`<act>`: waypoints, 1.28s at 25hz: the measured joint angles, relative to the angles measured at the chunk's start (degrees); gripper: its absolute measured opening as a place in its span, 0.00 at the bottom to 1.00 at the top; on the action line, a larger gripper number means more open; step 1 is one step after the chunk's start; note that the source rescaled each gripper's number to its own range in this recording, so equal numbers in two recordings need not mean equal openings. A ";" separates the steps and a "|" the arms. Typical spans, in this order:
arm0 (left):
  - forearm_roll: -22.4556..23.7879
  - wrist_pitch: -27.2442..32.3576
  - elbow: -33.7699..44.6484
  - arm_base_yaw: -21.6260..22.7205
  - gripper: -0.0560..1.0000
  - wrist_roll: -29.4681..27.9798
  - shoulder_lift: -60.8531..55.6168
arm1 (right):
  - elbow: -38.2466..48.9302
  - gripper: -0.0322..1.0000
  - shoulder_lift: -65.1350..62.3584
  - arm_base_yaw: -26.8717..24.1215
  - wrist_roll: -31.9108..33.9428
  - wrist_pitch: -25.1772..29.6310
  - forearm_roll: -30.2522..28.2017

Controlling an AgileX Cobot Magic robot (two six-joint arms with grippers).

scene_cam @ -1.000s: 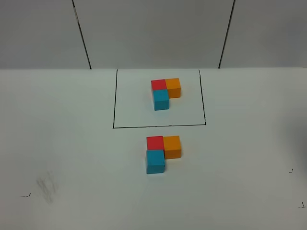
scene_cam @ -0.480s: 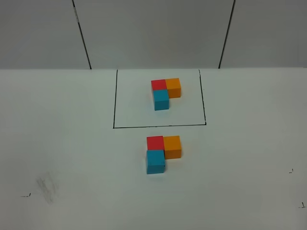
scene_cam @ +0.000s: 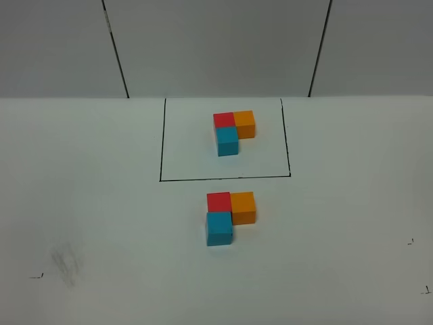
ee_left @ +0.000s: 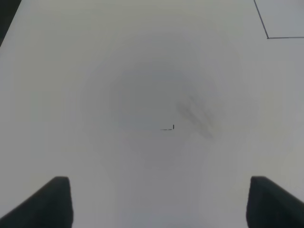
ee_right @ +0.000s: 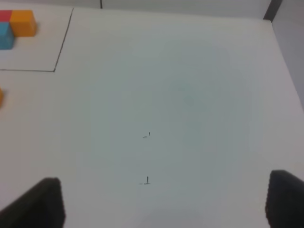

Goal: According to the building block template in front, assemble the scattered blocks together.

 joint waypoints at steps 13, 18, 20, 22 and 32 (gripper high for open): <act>0.00 0.00 0.00 0.00 0.80 0.00 0.00 | 12.59 0.74 -4.99 0.00 -2.65 -4.25 2.95; 0.00 0.00 0.00 0.00 0.80 0.00 0.00 | 12.59 0.74 -4.99 0.00 -2.59 -4.30 2.90; 0.00 0.00 0.00 0.00 0.80 0.00 0.00 | 12.59 0.74 -4.99 0.00 -2.59 -4.30 2.78; 0.00 0.00 0.00 0.00 0.80 0.00 0.00 | 12.59 0.74 -4.99 0.00 -2.48 -4.30 2.79; 0.00 0.00 0.00 0.00 0.80 0.00 0.00 | 12.59 0.74 -4.99 1.98 -2.12 -4.30 2.90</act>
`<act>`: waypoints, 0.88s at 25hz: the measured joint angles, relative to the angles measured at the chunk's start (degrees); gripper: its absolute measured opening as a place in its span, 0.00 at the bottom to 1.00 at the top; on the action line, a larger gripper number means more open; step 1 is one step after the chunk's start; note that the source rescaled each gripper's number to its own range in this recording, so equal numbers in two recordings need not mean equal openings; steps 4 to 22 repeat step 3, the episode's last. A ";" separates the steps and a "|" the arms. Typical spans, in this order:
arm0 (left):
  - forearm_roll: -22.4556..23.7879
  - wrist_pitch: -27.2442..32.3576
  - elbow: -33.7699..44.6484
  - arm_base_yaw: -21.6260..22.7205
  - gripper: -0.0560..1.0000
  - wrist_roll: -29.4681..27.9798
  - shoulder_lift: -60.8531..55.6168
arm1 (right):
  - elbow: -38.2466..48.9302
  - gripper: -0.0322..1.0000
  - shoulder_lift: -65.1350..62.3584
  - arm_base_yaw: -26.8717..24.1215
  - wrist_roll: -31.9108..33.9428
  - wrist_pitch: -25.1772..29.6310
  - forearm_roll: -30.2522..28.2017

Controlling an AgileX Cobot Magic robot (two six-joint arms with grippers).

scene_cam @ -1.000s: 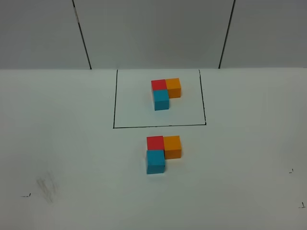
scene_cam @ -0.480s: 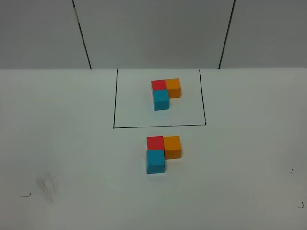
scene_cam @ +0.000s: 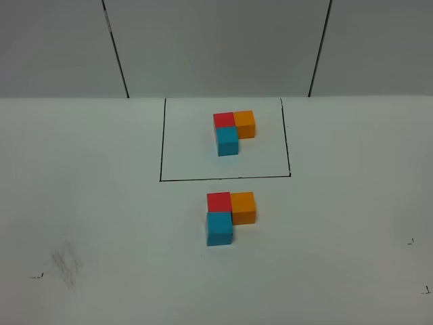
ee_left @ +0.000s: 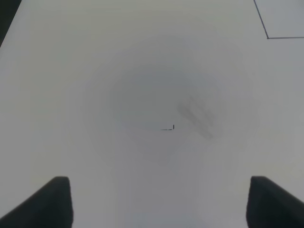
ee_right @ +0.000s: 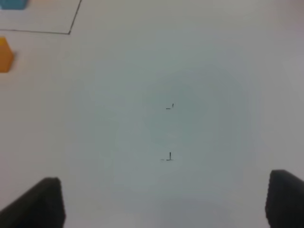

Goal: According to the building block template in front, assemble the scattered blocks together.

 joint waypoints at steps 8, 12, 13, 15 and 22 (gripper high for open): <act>0.00 0.00 0.00 0.00 0.80 0.00 0.00 | 0.00 0.74 0.00 1.92 0.24 0.00 0.00; 0.00 0.00 0.00 0.00 0.80 0.00 0.00 | 0.00 0.74 0.00 1.92 0.24 0.00 0.00; 0.00 0.00 0.00 0.00 0.80 0.00 0.00 | 0.00 0.74 0.00 1.92 0.24 0.00 0.00; 0.00 0.00 0.00 0.00 0.80 0.00 0.00 | 0.00 0.74 0.00 1.92 0.24 0.00 0.00; 0.00 0.00 0.00 0.00 0.80 0.00 0.00 | 0.00 0.74 0.00 1.92 0.24 0.00 0.00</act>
